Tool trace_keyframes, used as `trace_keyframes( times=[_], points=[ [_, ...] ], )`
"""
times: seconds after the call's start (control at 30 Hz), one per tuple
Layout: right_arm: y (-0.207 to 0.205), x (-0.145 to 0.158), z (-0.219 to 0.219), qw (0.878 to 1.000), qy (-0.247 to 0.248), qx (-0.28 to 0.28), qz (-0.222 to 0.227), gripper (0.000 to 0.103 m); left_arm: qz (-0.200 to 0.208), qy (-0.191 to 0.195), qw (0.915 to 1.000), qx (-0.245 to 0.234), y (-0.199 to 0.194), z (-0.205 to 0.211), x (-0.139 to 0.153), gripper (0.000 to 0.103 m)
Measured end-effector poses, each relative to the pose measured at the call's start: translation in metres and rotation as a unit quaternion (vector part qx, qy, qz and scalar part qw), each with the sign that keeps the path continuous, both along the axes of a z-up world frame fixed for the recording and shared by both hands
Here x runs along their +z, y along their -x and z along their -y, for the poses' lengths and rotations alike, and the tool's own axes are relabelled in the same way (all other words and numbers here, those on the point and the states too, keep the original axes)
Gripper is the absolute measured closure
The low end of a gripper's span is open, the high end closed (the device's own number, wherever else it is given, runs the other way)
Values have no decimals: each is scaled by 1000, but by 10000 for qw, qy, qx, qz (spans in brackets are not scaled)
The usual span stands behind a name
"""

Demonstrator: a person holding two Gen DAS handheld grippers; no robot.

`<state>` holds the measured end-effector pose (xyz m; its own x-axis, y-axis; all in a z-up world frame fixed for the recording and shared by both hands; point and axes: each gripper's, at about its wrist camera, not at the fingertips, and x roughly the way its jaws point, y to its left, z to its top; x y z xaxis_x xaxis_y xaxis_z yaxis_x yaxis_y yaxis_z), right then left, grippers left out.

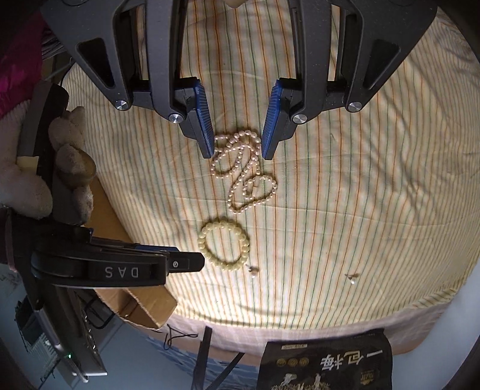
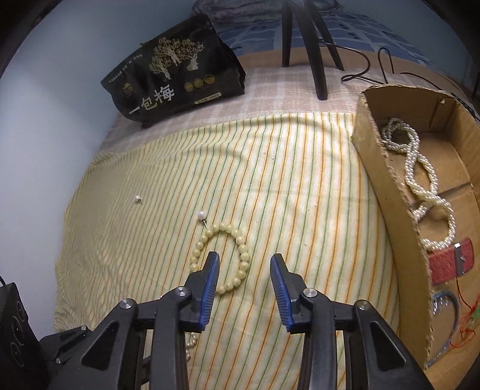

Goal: Organize jewelry
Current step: 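Grasp the small pink pearl necklace with the left tool while the right tool grasps the cream bead bracelet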

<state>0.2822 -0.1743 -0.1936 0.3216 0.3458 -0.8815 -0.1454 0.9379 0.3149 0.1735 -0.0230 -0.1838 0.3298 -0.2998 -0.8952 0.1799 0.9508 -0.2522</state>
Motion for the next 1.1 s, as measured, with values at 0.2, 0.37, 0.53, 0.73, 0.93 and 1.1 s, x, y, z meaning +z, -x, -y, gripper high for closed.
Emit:
trace_keyframes(
  times=[0.2,0.37,0.53,0.73,0.93,1.1],
  points=[
    [-9,-11,-13,9999,68,59,-45,68,-123,41,9998,121,-10,2,-10,71],
    [-12,-15,-22,9995,264,151,-69,69,-229,25,9995,236,-19,5,-20,71],
    [-13,-18,-26,9985,497,208,-64,77,-190,-75,9994,282,-24,10,-27,71],
    [-11,-17,-27,9962,822,292,73,93,-1,-403,9989,242,-27,18,-30,74],
    [-8,-15,-28,9946,962,335,196,97,54,-440,9984,341,-28,9,-31,97],
    [-8,-11,-22,9969,723,219,210,98,13,-255,9984,496,-28,-1,-26,98]
  ],
)
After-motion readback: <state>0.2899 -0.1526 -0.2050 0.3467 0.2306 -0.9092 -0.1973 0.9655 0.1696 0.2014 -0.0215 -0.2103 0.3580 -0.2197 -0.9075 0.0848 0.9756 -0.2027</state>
